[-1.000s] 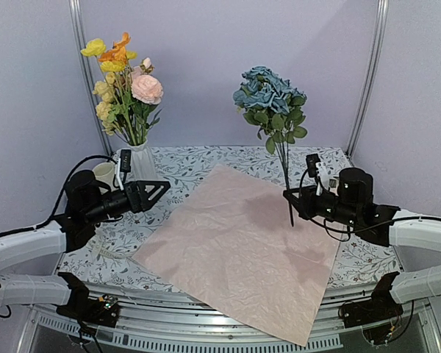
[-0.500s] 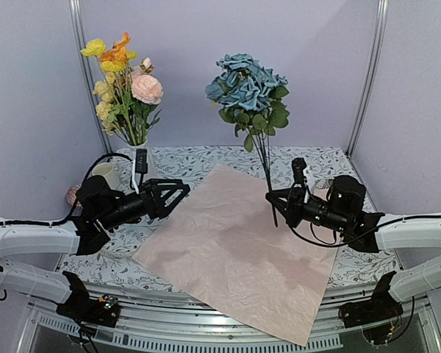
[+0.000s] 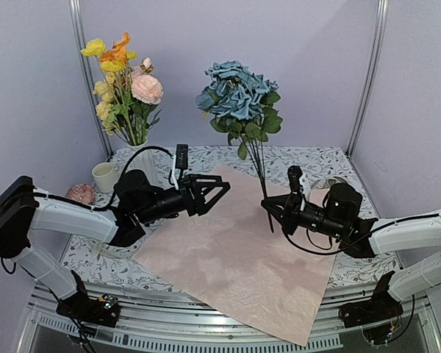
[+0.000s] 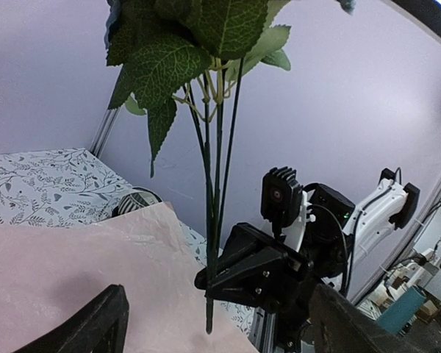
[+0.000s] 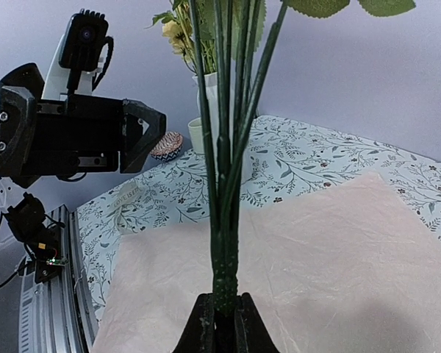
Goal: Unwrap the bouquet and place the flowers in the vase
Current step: Pass from the right arm to the left
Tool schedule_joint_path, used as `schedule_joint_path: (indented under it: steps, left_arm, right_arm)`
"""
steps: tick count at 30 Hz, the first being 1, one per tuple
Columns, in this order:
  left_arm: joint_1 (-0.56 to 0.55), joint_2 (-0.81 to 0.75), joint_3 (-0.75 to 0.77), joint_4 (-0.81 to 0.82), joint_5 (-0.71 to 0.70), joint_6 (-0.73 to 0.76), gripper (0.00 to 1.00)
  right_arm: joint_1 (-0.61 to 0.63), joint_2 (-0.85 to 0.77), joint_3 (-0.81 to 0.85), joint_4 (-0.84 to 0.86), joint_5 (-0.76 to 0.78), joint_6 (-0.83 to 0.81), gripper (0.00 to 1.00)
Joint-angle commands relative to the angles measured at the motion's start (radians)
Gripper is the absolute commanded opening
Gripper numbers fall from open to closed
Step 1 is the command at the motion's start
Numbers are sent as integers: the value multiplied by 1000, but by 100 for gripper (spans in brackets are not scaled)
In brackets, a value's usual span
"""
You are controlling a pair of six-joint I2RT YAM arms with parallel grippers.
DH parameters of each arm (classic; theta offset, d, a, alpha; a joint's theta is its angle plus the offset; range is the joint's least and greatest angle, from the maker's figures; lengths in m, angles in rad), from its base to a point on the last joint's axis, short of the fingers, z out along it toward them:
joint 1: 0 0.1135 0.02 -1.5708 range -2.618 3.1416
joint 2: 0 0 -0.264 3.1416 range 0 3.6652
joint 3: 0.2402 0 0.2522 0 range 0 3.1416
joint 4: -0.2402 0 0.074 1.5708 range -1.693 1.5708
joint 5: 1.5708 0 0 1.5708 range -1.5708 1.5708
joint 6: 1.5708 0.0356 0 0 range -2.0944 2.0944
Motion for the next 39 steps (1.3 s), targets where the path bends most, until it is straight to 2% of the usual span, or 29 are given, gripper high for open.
schedule_joint_path:
  steps: [1,13,18,29,39]
  left_arm:
    - [-30,67,39,97,-18,-6,86]
    - [-52,126,77,81,-59,2,83]
    - [-55,142,79,78,-65,-3,74]
    - [-61,195,115,68,-61,-22,72]
    - [-61,222,143,80,-45,-30,61]
  right_arm:
    - [14,6,-19,87,-26,-10,3]
    - [34,44,-8,98,-5,3,3]
    - [39,68,1,95,-2,-1,3]
    - [64,101,25,83,-6,-22,3]
    - [80,124,47,62,-13,-39,3]
